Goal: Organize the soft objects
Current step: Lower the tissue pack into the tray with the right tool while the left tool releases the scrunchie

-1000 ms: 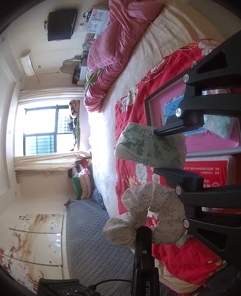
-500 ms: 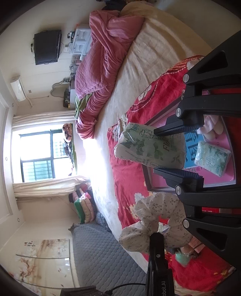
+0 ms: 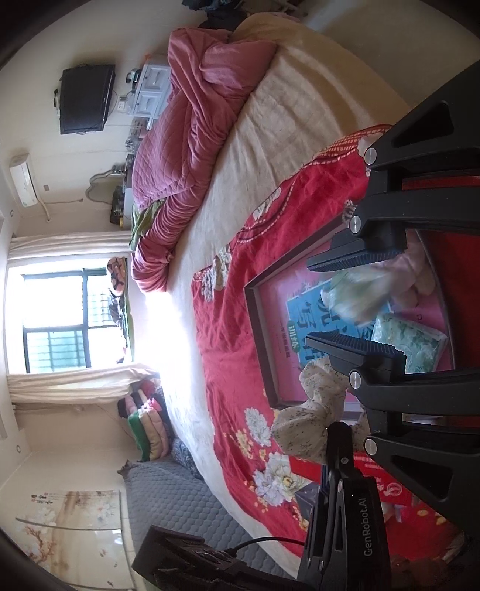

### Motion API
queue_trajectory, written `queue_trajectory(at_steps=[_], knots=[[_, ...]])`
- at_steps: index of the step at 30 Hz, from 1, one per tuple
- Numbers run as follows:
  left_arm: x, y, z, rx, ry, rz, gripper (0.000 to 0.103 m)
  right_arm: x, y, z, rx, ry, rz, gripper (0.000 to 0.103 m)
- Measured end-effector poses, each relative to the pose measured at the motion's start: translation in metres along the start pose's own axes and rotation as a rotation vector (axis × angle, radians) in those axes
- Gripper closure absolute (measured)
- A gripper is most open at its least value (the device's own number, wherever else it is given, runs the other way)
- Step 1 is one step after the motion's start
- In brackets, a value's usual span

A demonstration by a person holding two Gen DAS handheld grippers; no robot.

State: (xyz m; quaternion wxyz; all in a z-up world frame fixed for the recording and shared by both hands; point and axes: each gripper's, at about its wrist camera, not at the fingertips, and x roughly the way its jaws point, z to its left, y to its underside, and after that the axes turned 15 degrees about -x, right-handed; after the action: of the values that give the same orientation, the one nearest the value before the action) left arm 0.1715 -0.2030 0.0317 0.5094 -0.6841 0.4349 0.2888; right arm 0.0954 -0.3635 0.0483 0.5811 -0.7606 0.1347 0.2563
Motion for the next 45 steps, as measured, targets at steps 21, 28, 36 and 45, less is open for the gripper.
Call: queue_trajectory(at_steps=[21,28,36,45], knots=[[0.052,0.003,-0.003,0.028,-0.064,0.095,0.092,0.054,0.040,-0.013,0.072,-0.069,0.236,0.068],[0.052,0.004,-0.008,0.050,-0.085,0.083,0.085,0.055,0.040,-0.012,0.065,-0.070,0.238,0.068],[0.050,0.005,-0.008,0.062,-0.101,0.075,0.069,0.054,0.039,-0.011,0.064,-0.070,0.234,0.064],[0.043,0.005,-0.008,0.060,-0.092,0.066,0.057,0.054,0.038,-0.011,0.064,-0.068,0.237,0.056]])
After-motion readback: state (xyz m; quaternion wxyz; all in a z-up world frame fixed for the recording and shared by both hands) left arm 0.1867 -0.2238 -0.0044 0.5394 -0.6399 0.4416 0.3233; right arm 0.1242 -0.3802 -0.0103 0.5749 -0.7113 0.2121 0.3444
